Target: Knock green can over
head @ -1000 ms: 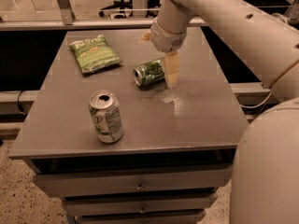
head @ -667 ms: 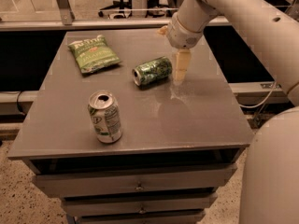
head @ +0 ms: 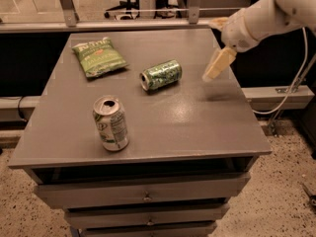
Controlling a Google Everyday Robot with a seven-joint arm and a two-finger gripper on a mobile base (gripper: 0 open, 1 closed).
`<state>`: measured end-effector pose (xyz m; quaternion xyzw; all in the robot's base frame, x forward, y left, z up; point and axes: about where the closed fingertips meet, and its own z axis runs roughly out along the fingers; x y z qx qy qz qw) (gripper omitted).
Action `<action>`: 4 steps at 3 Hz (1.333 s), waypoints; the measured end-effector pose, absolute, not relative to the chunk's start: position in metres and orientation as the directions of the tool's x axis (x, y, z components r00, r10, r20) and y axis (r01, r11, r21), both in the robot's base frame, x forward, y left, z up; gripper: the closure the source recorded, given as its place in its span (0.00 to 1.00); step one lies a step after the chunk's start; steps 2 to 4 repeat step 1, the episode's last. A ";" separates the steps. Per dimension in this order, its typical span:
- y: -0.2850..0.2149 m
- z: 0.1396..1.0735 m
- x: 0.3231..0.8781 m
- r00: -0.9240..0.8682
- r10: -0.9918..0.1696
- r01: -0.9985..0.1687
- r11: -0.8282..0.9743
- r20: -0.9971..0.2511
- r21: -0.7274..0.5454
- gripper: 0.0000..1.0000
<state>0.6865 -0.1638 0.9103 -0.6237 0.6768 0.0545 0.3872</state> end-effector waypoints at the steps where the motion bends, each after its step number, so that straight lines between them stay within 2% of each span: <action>1: -0.189 0.916 0.688 0.050 -0.789 -0.858 0.280 -0.612 -0.431 0.00; 4: -0.189 0.916 0.688 0.050 -0.789 -0.858 0.280 -0.612 -0.431 0.00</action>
Offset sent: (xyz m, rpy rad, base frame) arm 0.0000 0.0000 0.0000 0.0000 0.0000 0.0000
